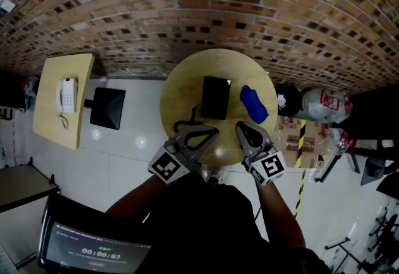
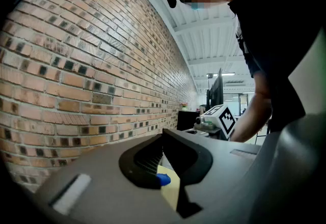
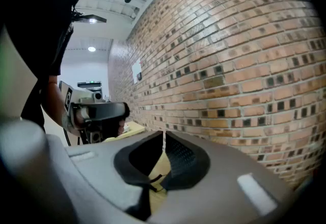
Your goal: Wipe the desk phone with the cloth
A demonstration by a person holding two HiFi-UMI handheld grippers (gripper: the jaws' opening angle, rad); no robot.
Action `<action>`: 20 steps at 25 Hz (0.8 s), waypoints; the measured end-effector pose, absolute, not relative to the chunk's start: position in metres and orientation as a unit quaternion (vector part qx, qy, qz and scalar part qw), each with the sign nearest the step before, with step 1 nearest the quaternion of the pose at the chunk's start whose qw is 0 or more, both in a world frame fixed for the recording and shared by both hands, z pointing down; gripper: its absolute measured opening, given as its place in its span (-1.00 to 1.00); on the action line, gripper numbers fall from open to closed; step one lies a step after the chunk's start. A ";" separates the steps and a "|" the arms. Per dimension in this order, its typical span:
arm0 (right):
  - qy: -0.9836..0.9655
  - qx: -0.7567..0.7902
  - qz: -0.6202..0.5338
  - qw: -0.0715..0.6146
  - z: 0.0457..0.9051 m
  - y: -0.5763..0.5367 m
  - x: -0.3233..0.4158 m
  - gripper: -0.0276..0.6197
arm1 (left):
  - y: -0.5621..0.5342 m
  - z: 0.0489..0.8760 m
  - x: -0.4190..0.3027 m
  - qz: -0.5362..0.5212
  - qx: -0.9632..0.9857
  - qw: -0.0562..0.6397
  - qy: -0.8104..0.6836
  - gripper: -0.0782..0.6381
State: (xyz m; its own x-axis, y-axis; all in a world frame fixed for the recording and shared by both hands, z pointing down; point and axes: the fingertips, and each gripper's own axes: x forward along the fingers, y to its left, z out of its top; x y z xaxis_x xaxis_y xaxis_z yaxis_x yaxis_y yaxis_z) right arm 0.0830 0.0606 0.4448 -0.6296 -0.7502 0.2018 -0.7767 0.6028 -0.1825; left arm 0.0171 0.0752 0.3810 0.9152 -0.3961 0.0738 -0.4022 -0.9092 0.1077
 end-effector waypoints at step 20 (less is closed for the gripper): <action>-0.792 0.509 0.241 0.234 0.647 -0.004 0.182 -0.27 | 0.042 0.421 0.047 0.049 0.985 0.073 -0.145 -0.80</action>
State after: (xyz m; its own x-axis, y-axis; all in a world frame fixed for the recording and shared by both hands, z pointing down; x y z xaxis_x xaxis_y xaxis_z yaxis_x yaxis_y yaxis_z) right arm 0.1816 -0.0044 0.6467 -0.3723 -0.6933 0.6170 -0.9195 0.3659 -0.1437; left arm 0.0475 0.0424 0.4213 0.9529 -0.2794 0.1176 -0.2938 -0.9470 0.1302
